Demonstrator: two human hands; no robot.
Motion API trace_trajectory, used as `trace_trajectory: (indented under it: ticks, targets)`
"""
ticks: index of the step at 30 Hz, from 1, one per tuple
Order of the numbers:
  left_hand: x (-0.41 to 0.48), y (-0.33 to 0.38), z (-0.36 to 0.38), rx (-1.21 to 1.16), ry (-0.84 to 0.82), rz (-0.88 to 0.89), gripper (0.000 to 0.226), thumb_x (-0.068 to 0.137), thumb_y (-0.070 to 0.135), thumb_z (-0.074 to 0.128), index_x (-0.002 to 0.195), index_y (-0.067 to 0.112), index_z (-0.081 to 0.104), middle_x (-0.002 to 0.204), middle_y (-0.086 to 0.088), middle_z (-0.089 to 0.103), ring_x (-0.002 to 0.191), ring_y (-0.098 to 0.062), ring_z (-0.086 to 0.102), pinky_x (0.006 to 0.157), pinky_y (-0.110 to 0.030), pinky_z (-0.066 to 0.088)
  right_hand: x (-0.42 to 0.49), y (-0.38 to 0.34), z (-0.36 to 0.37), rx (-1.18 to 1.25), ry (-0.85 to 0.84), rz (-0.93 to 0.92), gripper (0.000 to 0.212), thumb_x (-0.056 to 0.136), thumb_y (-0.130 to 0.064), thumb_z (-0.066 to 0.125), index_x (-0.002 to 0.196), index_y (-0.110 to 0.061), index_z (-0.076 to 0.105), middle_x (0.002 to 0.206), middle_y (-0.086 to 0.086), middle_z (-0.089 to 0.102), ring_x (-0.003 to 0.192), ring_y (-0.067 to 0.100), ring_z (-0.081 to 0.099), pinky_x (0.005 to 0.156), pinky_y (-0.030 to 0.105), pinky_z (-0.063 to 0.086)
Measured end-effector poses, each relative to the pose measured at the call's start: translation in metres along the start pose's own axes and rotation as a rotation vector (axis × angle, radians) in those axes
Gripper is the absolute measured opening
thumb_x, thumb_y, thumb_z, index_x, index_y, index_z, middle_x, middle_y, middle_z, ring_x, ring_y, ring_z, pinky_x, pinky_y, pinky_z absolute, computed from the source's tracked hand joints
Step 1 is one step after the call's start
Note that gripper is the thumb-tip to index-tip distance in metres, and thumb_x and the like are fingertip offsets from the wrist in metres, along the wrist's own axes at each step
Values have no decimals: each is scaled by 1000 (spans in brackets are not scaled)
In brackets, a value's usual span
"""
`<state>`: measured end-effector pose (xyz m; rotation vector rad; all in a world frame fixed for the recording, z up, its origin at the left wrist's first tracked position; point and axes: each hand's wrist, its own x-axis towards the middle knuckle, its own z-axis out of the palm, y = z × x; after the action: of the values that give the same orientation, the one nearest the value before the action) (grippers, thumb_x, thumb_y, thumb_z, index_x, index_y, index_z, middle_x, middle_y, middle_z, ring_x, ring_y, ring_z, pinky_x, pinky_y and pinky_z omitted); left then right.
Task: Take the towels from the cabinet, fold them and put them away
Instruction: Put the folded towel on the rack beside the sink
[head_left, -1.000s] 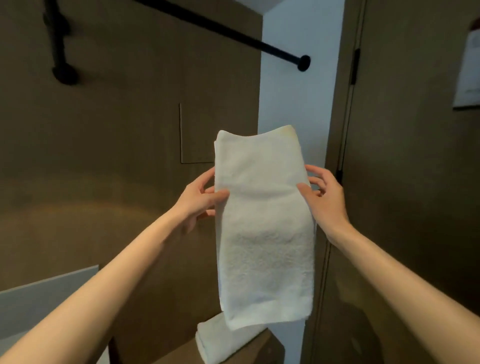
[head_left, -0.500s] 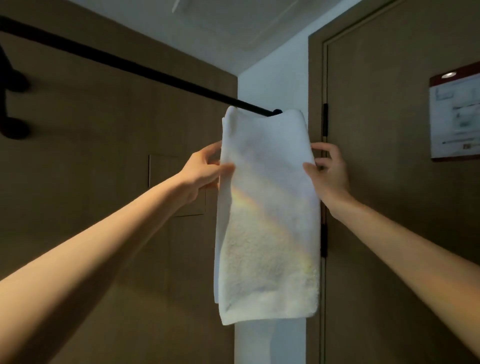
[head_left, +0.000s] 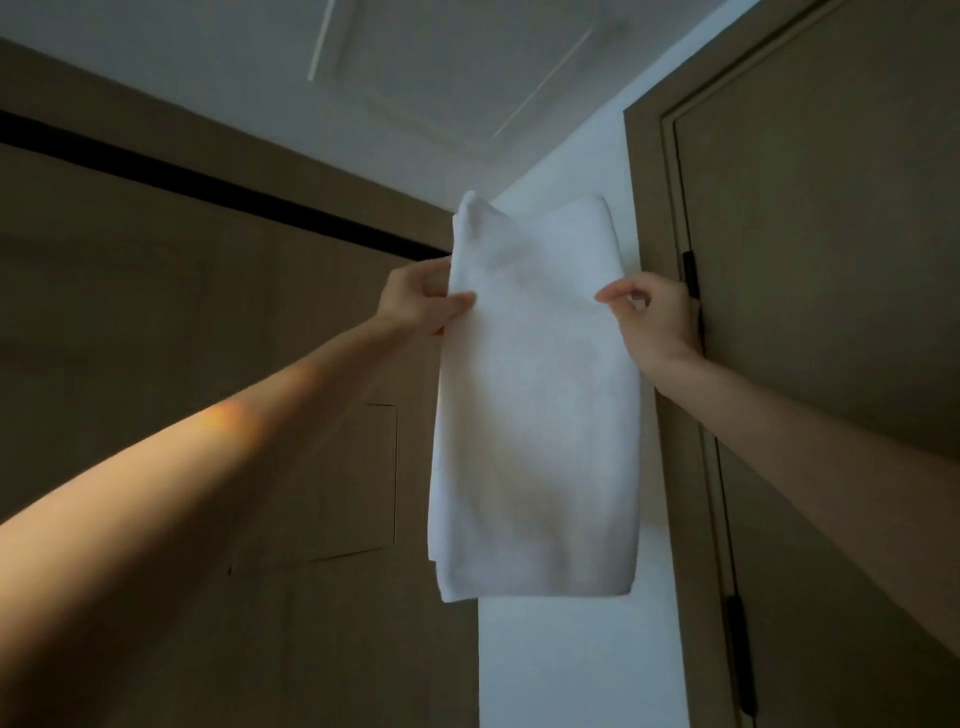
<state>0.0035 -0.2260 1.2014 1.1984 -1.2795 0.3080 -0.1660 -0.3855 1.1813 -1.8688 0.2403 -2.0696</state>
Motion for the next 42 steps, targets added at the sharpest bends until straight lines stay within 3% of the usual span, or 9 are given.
trace_trajectory:
  ticks: [6,10,12,17,21,27,31,36,42]
  targets:
    - [62,-6,21,237,162,216,35,85,12,68,120,14,65,108,-5,70,96,-19,67,85,-33,55,61,35,29,-36,37,-73,26,93,3,50,100,-3,74,100,-1,65,93,8,56,68,-3,36]
    - [101,-12,31,458,276,284,35,86,18,66,122,15,63,112,-6,69,102,-21,65,81,-24,48,108,63,56,-95,27,-128,29,95,-6,50,100,-18,76,114,1,70,109,19,63,91,22,46]
    - [121,-15,31,552,322,273,42,87,21,66,128,15,58,117,-6,66,107,-23,62,83,-22,43,128,69,69,-151,25,-157,29,97,-8,49,105,-19,75,119,2,68,111,21,61,89,21,42]
    - [161,-17,35,685,397,219,42,89,27,64,129,21,55,117,-3,66,113,-25,59,101,-37,41,170,87,98,-143,46,-238,30,98,-8,47,108,-19,73,123,6,64,113,25,58,92,26,42]
    - [180,-31,45,719,437,229,41,91,27,61,130,21,52,117,-1,66,109,-25,61,90,-36,48,189,103,121,-112,77,-211,32,96,-6,47,108,-19,73,124,5,63,117,23,55,91,21,37]
    - [200,-44,60,918,553,285,47,93,26,55,136,24,36,107,-5,68,102,-32,60,70,-34,38,197,130,153,-21,68,-119,32,93,-3,49,103,-17,75,115,9,70,114,26,59,100,31,43]
    - [203,-47,64,928,613,323,45,90,20,57,131,30,42,112,0,65,103,-26,60,70,-32,37,199,139,165,-49,26,-59,31,91,-3,48,100,-16,75,112,9,70,110,26,61,92,26,42]
    - [204,-59,64,1011,394,552,20,92,13,51,101,24,65,103,3,64,96,-21,58,70,-31,40,205,147,170,-44,83,-103,20,85,2,59,91,-14,71,106,8,68,101,23,61,78,19,36]
    - [182,-67,56,1316,211,580,35,101,45,29,117,24,51,114,-3,65,104,-27,59,86,-36,35,191,143,164,-109,10,-267,14,94,-22,58,94,-8,62,90,11,70,90,30,61,74,39,48]
